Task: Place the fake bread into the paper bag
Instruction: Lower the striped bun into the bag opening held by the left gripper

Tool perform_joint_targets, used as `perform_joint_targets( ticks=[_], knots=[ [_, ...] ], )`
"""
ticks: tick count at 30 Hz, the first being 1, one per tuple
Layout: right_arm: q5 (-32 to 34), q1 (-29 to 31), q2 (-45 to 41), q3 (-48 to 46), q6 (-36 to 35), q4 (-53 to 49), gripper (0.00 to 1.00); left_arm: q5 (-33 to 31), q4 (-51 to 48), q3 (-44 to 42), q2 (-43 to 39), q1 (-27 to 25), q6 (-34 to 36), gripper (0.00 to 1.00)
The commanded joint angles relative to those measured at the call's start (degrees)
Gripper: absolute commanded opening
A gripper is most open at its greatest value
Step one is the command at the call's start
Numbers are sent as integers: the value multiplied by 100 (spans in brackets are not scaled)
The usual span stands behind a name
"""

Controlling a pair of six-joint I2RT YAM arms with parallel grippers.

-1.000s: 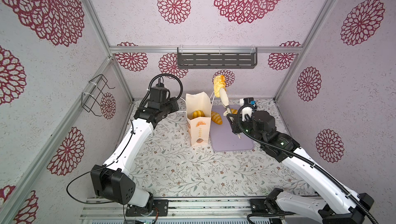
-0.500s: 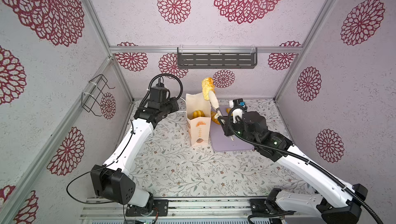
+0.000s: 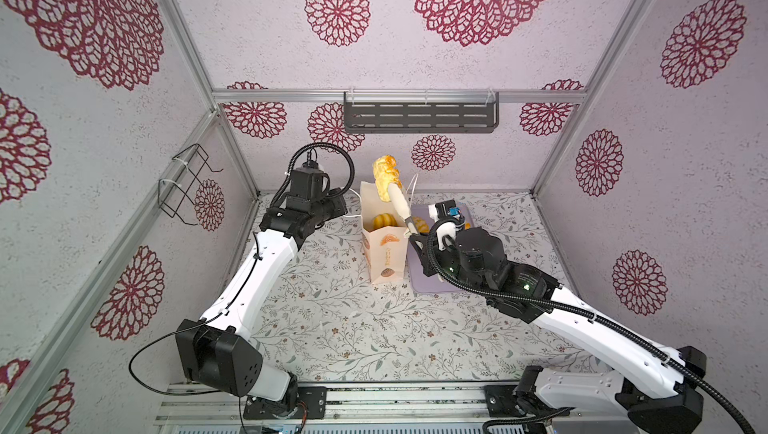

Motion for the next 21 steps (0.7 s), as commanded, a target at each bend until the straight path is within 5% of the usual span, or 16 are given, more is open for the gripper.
perform_joint_targets(
  ticks=[1, 15, 21],
  knots=[
    [310, 35, 30, 135, -89, 446, 0, 46, 111, 37, -155, 11, 91, 0],
    [416, 43, 251, -286, 102, 728, 3, 40, 116, 38, -180, 8, 97, 0],
    [408, 41, 243, -354, 140, 694, 20, 52, 120, 35, -184, 10, 89, 0]
  ],
)
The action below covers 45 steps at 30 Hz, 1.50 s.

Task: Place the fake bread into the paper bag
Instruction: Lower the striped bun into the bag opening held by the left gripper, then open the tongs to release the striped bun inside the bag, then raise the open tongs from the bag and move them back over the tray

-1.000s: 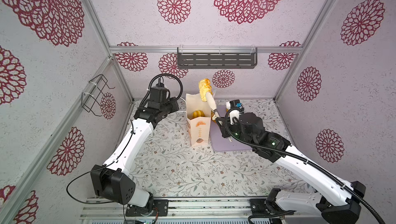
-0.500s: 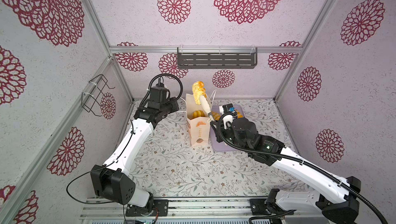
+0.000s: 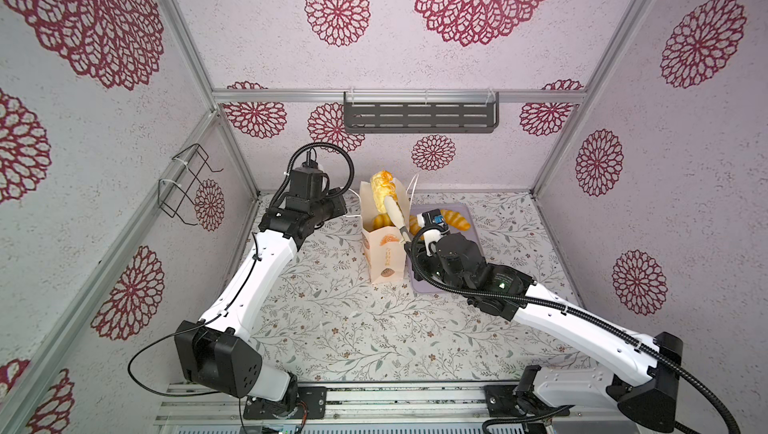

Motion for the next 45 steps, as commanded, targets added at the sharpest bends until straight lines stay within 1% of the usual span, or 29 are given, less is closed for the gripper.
perform_joint_targets(
  ticks=[1, 5, 10, 11, 24, 33, 41, 45],
  knots=[
    [226, 26, -158, 117, 87, 406, 24, 55, 120, 32, -152, 7, 87, 0],
    [289, 23, -246, 73, 130, 411, 31, 48, 120, 31, -165, 6, 90, 0],
    [323, 28, -319, 28, 193, 396, 43, 50, 127, 31, -180, 3, 85, 0],
    [335, 22, -318, 24, 211, 381, 43, 55, 121, 31, -176, 2, 90, 0],
    [498, 22, -647, -153, 255, 489, 45, 30, 129, 22, -183, 2, 99, 0],
    [532, 23, -1154, -632, -105, 961, 45, -3, 133, 22, -165, -1, 107, 0],
    [969, 16, -1429, -701, -434, 773, 45, -24, 172, -21, -172, 3, 103, 0],
    [1311, -41, -1456, -563, -583, 375, 45, -42, 172, -23, -165, 6, 108, 0]
  ],
)
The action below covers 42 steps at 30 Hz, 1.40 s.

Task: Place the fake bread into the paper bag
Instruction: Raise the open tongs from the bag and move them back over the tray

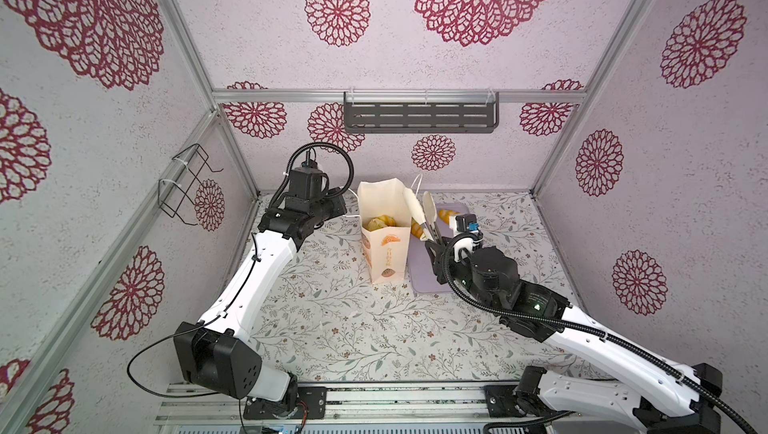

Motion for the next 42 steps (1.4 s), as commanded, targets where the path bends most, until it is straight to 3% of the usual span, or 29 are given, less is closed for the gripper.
perform_joint_targets(
  ticks=[1, 6, 27, 35, 42],
  knots=[
    [527, -42, -166, 228, -293, -86, 45, -20, 165, -27, -139, 0, 100, 0],
    [707, -209, -261, 146, -329, -231, 44, -11, 178, -30, -144, 9, 100, 0],
    [-177, -1758, -428, -708, -465, -357, 44, -28, 170, -21, -143, 6, 107, 0],
    [-1159, -2064, 9, -883, -878, -117, 44, -11, 149, -8, -92, 6, 98, 0],
    [-1496, -2216, 445, -985, -1123, 168, 46, -39, 125, 0, -103, 6, 123, 0]
  ],
)
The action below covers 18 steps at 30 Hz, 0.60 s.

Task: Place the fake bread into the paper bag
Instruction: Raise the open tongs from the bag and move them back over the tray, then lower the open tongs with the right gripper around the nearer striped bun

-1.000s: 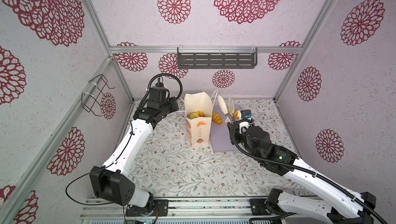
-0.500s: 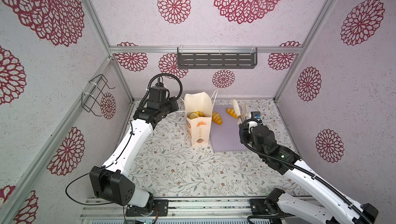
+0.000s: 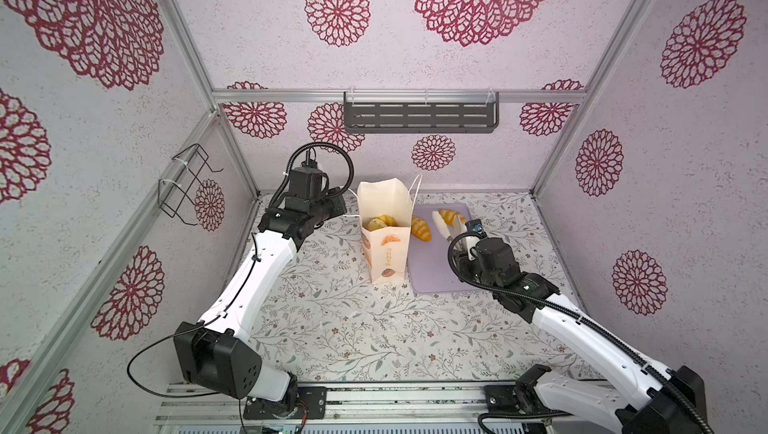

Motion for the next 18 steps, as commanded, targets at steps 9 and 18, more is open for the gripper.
perform_joint_targets(
  ticks=[9, 18],
  knots=[
    [-681, -191, 343, -188, -623, 913, 42, -64, 67, 30, -53, 11, 129, 0],
    [-496, -499, 682, -324, -711, 1076, 42, -68, 61, 36, -50, 11, 135, 0]
  ],
)
